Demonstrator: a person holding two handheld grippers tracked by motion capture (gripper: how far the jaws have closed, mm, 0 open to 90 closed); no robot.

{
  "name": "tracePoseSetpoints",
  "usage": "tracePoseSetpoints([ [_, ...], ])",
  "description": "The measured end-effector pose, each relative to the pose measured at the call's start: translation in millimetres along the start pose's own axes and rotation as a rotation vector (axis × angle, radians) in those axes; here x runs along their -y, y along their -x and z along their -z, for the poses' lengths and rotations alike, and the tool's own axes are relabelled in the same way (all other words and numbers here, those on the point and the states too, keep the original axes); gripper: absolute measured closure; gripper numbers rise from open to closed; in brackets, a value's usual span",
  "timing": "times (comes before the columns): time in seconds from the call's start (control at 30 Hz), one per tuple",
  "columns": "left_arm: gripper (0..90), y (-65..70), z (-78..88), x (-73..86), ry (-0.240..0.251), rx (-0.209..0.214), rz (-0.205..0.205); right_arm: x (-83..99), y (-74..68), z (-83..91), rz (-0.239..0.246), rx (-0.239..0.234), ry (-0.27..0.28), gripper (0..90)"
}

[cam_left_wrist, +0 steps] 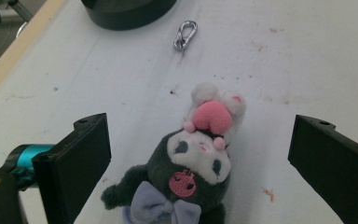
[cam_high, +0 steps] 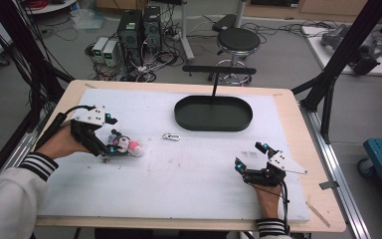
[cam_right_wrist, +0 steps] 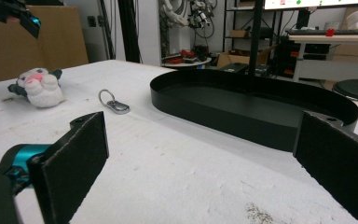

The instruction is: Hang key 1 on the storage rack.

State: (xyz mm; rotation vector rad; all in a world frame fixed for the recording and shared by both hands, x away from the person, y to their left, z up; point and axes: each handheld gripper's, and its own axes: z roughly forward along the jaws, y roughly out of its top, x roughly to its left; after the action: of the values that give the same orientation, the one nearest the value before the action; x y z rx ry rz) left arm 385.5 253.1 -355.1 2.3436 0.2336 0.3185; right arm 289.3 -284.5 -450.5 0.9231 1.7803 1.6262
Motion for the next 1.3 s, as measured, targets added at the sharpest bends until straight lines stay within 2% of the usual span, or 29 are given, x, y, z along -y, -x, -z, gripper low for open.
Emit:
tracePoseSetpoints([
  [0.13,6.1,-3.9,-7.6,-4.6,-0.070,0.024,-0.033,0.0,-0.2,0.0,0.001,0.000,-0.001,2.5],
  [0.17,6.2,-4.4,-9.6,-4.4,-0.071,0.032,-0.031,0.0,-0.1,-0.1,0.002,-0.001,0.000,2.5],
  [0.2,6.2,-5.3,-14.1,-2.0,-0.103,0.039,-0.032,0.1,-0.3,0.0,-0.001,0.001,-0.001,2.5],
  [0.23,6.2,-5.3,-14.1,-2.0,-0.103,0.039,-0.032,0.0,-0.1,-0.2,0.003,-0.001,0.001,2.5],
  [0.27,6.2,-6.4,-18.4,1.2,-0.143,0.045,-0.038,0.0,0.0,-0.2,0.004,0.000,0.001,2.5],
  [0.47,6.2,-8.3,-27.3,4.0,-0.157,0.059,-0.033,0.0,-0.1,-0.1,0.000,0.002,0.001,2.5],
  [0.7,6.2,-11.2,-38.3,7.7,-0.206,0.067,-0.048,0.0,-0.1,0.0,-0.001,0.001,0.001,2.5],
  [0.87,6.2,-11.5,-43.8,9.9,-0.226,0.080,-0.039,0.1,-0.4,0.0,-0.003,0.001,-0.001,2.5],
  [1.0,6.2,-12.3,-48.4,11.6,-0.246,0.084,-0.054,0.1,0.1,0.0,-0.001,0.002,0.000,2.5],
  [1.03,6.2,-13.2,-50.0,12.9,-0.268,0.087,-0.059,0.0,0.0,0.0,-0.001,0.002,0.001,2.5],
  [1.1,6.2,-13.0,-51.6,13.9,-0.263,0.087,-0.051,0.1,-0.3,0.1,-0.002,0.001,-0.001,2.5],
  [1.3,6.2,-13.2,-56.3,15.2,-0.280,0.083,-0.063,0.1,0.0,0.0,0.000,0.001,0.001,2.5],
])
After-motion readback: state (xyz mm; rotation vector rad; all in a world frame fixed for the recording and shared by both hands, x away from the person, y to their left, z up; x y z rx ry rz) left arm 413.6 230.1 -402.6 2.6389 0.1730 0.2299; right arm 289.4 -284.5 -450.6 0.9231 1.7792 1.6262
